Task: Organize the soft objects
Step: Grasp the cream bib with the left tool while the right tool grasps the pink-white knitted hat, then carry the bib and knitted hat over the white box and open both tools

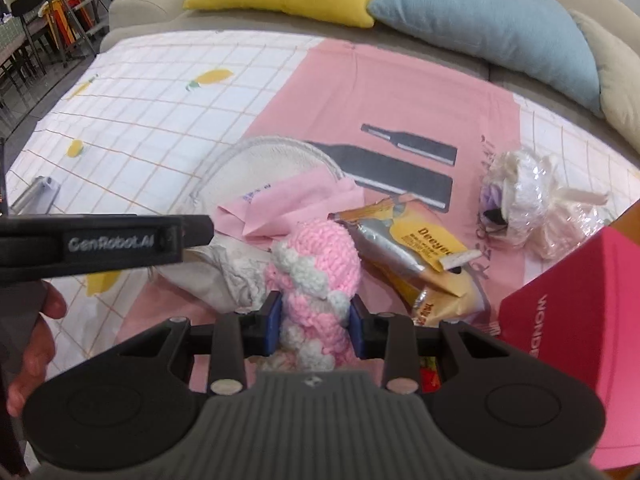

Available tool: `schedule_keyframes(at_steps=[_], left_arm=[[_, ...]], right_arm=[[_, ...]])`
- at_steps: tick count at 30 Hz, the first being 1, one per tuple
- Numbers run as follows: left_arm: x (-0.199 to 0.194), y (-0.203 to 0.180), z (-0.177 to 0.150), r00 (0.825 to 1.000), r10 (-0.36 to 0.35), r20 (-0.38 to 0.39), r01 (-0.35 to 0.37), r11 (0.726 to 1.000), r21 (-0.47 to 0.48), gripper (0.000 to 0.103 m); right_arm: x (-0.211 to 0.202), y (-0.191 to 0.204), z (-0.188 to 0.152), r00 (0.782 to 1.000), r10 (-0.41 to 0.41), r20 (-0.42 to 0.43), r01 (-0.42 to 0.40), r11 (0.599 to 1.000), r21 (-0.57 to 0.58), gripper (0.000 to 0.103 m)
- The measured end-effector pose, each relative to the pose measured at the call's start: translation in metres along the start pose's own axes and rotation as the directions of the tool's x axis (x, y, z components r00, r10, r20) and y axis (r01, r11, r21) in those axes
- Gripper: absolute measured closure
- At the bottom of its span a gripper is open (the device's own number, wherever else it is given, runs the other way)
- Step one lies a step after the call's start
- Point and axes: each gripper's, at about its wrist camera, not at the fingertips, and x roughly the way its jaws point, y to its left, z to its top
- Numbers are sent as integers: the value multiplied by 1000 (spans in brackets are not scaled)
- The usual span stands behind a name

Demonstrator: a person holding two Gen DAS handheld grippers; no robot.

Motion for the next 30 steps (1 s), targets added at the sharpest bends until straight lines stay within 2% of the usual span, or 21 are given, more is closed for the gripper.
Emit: schedule_keyframes(at_steps=[1,2,3,4,6,7,9,12,17,21,23,27,30], left_arm=[[6,0,-2,1000,1,-12,-1,1000,3,18],[11,-1,-3,1000,10,-28,-9,1000,14,25],[16,-3,-5,999,11,-49,-10,1000,26,28],[15,-5,-9,999,11,-36,-9,999,42,30],[16,-10,-12,1000,6,-29,-4,997,81,47],[17,-13,-13,1000,9,-26,-6,995,99,51],[17,-19,-17,999,26,-21,-23,990,140,69],[12,-23,-19,999,31,-7,-30,985,173,85],[-12,-33,-22,998,20,57,-33,971,238,89],[-42,-40,-24,994,-16,108,-14,962,272,90],[-58,-47,-27,990,-41,132,-3,949,315,90],[-88,-59,-33,989,-70,133,17,930,367,90],[-109,-66,-39,988,-81,134,26,929,369,90]], right_arm=[[2,0,-1,1000,1,-9,-1,1000,3,69],[5,0,-2,1000,1,-18,-1,1000,4,69],[7,-1,-3,1000,-1,-26,1,1000,7,69],[11,-2,-4,999,-1,-34,1,1000,11,69],[12,-4,-6,999,3,-37,-3,1000,22,69],[12,-5,-7,999,7,-37,-6,1000,24,69],[14,-6,-7,999,12,-41,-11,1000,29,69],[15,-7,-6,999,18,-47,-16,999,39,69],[7,-7,-8,999,19,-41,-19,1000,17,69],[-14,-14,-12,999,45,-14,-44,998,33,69],[-28,-19,-15,999,54,1,-54,997,47,69],[-53,-29,-24,998,67,20,-68,995,69,69],[-69,-38,-32,997,66,28,-69,994,90,69]])
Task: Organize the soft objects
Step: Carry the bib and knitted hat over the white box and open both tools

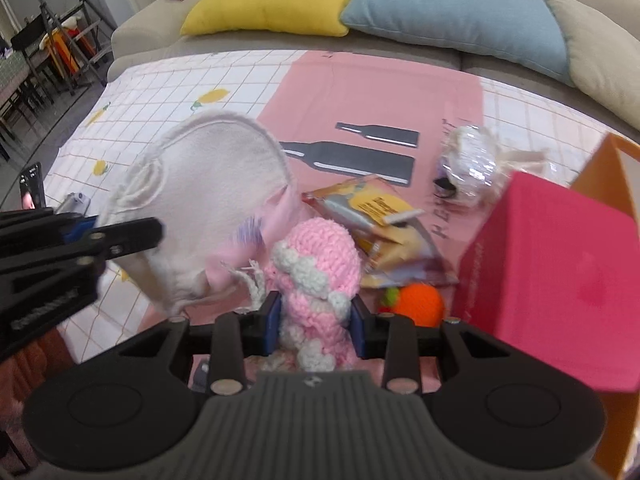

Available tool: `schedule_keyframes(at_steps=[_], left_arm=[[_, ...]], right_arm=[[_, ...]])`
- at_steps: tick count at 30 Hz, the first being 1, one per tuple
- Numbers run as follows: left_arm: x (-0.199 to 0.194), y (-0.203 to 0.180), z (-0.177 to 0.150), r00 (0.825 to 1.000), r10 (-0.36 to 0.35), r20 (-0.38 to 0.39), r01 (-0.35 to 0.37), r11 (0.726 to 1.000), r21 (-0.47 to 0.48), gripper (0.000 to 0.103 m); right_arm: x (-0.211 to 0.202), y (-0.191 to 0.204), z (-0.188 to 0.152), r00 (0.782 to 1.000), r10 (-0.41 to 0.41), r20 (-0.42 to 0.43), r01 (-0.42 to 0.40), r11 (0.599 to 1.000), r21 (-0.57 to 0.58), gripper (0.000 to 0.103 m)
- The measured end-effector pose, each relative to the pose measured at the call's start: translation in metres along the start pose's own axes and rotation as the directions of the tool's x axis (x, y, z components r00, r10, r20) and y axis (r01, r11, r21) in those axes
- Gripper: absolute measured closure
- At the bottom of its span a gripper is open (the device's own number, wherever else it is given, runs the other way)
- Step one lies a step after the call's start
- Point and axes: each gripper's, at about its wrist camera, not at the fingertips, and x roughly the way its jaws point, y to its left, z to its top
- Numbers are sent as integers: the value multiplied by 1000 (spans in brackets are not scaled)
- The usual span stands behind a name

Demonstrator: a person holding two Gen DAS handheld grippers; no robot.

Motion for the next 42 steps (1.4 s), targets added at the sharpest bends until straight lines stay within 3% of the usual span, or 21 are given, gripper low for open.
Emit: schedule_keyframes(at_steps=[6,10,13,18,29,33,42], left_arm=[[-31,-17,0,1000,9,25,-10,1000,20,90],[-28,-30,-4,999,40,-14,-39,998,56,89],[-19,-36,-12,996,1,-86,4,999,51,89],[-21,-45,-16,995,-20,-96,24,998,49,89],[-61,-69,8,997,-70,25,68,995,74,90],[-73,-84,27,988,-137,78,131,988,79,90],[-67,-147,74,943,-300,144,277,947,163,90]], right_arm=[[-27,-17,-20,1000,12,4,-13,999,53,69],[-38,-21,-32,1000,28,-2,-28,997,70,68],[-38,-23,-42,999,5,-35,-3,998,57,68],[-47,-33,-54,999,0,-32,3,996,84,68],[-102,-53,-59,994,-37,99,30,997,68,68],[-126,-69,-59,988,-69,140,60,996,70,68],[-172,-125,-60,956,-207,206,195,978,76,68]])
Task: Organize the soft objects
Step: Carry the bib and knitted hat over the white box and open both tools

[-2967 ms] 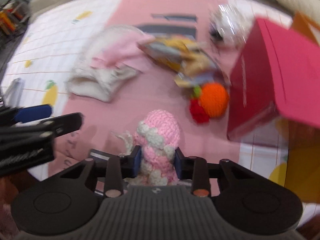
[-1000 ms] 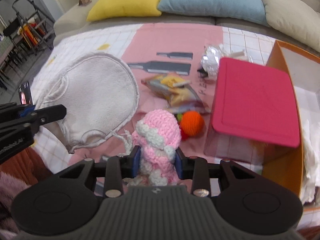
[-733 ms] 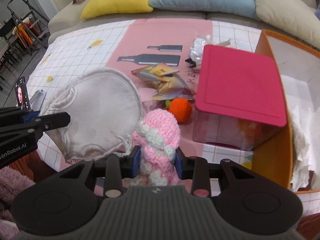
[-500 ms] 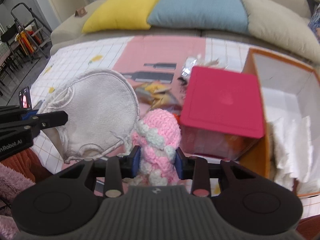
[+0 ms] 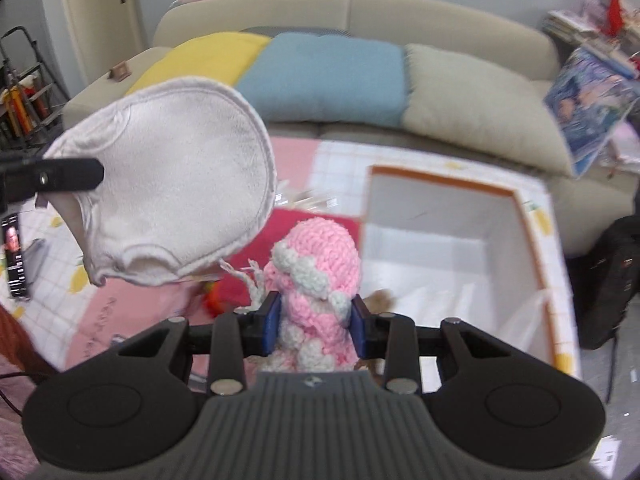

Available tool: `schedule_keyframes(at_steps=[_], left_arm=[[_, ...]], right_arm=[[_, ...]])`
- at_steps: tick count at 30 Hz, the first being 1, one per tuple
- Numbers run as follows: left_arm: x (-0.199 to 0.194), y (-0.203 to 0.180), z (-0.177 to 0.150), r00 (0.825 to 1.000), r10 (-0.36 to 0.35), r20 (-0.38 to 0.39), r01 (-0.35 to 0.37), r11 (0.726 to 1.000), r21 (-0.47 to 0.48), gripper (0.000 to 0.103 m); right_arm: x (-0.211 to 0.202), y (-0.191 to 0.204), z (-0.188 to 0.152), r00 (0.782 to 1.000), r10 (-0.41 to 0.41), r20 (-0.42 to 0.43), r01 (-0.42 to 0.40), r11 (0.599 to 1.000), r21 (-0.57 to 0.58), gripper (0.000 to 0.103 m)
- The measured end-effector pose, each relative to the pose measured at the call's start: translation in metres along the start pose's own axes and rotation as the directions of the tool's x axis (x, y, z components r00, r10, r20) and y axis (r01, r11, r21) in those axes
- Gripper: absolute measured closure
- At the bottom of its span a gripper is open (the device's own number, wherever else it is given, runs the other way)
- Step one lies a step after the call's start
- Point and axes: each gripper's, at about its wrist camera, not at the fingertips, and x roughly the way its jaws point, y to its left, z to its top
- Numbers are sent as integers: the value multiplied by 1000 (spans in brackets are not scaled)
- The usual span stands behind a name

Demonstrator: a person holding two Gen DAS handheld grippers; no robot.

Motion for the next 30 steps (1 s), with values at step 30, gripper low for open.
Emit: schedule_keyframes(at_steps=[30], left_arm=[[217,-103,15,954,-6,-299,87,962,258,90]], right_arm=[[112,-137,20,964,-236,-124,222,968,-119,67]])
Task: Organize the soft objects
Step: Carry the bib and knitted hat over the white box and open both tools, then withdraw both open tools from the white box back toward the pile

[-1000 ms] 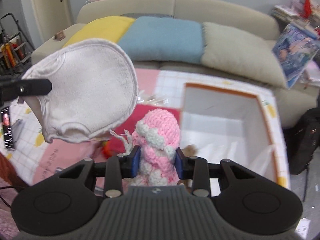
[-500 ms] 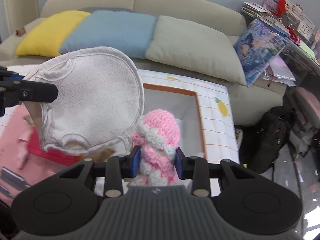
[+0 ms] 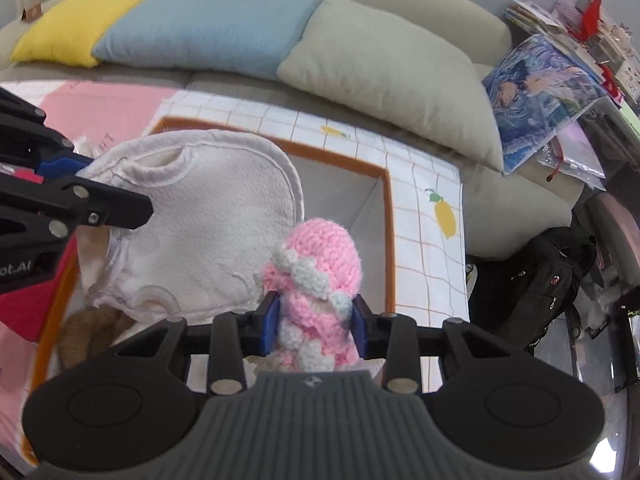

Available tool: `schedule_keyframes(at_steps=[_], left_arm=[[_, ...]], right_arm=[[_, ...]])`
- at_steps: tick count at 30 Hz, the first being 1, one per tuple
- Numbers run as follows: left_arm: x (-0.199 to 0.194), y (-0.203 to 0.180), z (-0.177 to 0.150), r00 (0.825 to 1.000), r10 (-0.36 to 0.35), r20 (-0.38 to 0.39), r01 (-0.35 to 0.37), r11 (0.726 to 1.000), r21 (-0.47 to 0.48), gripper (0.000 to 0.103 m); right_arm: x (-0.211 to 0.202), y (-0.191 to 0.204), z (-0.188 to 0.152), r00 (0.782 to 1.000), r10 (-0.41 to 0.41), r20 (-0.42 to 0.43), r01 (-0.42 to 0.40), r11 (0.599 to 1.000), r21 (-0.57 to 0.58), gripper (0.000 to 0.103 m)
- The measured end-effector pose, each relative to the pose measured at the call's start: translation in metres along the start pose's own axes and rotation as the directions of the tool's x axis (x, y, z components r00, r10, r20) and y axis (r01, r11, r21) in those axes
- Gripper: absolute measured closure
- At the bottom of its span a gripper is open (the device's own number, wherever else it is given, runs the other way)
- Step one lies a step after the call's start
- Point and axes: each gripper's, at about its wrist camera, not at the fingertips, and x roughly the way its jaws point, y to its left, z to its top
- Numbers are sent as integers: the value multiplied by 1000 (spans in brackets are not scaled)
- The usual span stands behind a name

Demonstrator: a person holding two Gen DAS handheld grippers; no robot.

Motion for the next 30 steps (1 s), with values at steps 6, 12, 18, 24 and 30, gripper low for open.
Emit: schedule_keyframes(at_steps=[6,12,18,24,30], left_arm=[[22,-3,2,996,24,-81,-21,999,41,90],[37,0,0,991,47,-127,-43,998,40,83],[28,5,2,993,43,-109,-43,999,6,52],[5,5,8,998,32,-50,-32,999,-2,28],[-24,4,12,999,31,6,-31,999,-11,22]], right_arm=[[25,3,-2,998,18,-67,-19,1000,-17,64],[42,8,-8,994,-1,-109,-5,998,-57,60],[36,6,-9,995,4,-99,-10,998,-59,50],[24,4,-5,995,2,-97,-6,999,-40,46],[0,4,0,998,3,-68,-6,999,-40,35]])
